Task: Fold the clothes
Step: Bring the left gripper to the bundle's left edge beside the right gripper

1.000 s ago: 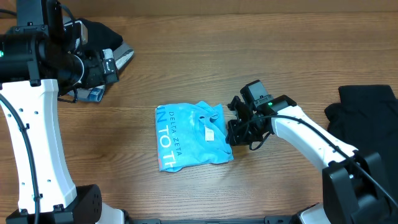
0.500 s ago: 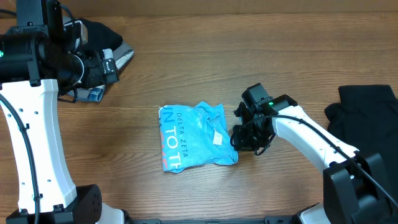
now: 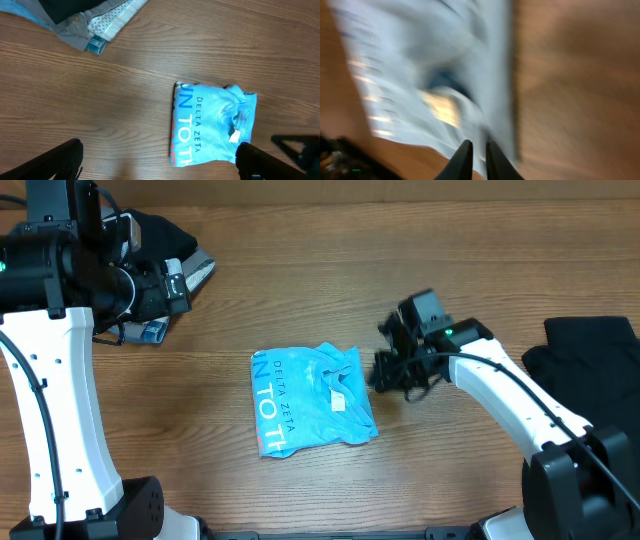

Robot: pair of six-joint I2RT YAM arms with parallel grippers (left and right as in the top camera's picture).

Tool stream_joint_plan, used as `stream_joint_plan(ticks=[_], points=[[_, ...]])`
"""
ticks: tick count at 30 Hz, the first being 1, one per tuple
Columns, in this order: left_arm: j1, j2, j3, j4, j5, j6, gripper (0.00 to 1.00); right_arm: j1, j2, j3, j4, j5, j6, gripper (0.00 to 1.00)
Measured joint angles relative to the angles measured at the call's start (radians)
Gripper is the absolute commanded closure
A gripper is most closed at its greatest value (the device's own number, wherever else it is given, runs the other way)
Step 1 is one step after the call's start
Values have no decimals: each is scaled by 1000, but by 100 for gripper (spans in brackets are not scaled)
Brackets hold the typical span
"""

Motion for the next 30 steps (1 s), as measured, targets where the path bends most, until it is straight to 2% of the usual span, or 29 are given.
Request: stream_joint_plan(ticks=[5, 11, 16, 21, 30], points=[[0, 0, -5, 8, 0, 0, 0, 41, -14, 32, 204, -124, 1, 73], [0, 0, -39, 10, 1, 0, 0, 141, 2, 33, 310, -157, 21, 74], [0, 0, -109, 22, 39, 0, 0, 194, 110, 37, 336, -137, 67, 81], [0, 0, -230, 71, 71, 0, 0, 171, 268, 37, 323, -103, 152, 84], [-8, 0, -581, 320, 200, 3, 0, 112, 320, 43, 233, -74, 240, 87]])
